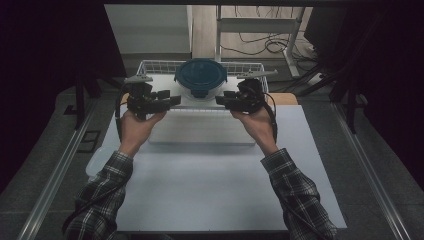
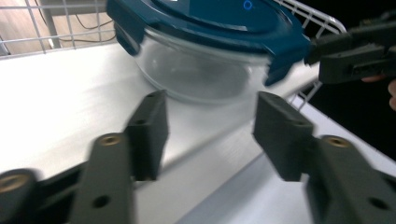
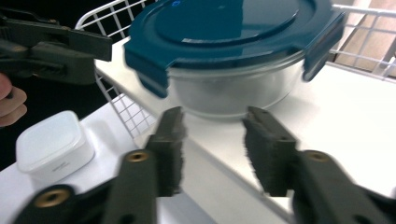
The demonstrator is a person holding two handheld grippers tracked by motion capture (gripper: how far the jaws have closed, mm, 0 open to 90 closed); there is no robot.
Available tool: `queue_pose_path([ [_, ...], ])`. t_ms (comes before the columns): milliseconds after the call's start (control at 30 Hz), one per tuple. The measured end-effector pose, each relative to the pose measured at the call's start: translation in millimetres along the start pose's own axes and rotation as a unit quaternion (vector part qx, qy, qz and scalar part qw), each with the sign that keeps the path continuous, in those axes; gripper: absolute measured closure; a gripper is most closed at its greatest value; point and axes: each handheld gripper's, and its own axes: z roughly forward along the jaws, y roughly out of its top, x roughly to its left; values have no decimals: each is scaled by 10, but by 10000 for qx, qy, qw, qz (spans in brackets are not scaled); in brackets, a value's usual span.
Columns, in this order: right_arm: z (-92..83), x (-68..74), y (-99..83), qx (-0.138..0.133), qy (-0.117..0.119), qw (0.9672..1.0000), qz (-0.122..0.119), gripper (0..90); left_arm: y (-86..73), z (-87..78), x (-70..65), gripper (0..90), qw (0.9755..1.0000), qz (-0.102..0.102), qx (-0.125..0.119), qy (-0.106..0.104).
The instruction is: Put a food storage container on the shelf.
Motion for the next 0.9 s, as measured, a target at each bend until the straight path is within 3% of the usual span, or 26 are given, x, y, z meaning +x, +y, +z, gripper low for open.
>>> queue_pose_path([
  [100,-33,45,-62,23,17,10000,-65,423,-115,-61,-97,290,9997,231,81,5],
  [333,-89,140,-253,85,37,9996,-248,226,-417,-168,-198,116,9988,407,147,-238],
  [400,-101,165,-315,90,29,9994,-327,181,-509,-179,-217,84,9985,450,234,-220],
  [600,-134,239,-514,107,64,9990,-424,76,-824,-202,-242,51,9990,255,247,-282],
  [733,-157,302,-662,182,78,9986,-485,52,-995,-211,-311,40,9988,340,334,-141],
  [800,-169,330,-729,217,103,9983,-535,34,-1068,-221,-335,36,9988,330,344,-133],
  [900,-203,376,-859,268,135,9978,-597,14,-1198,-232,-375,37,9982,469,339,-130],
])
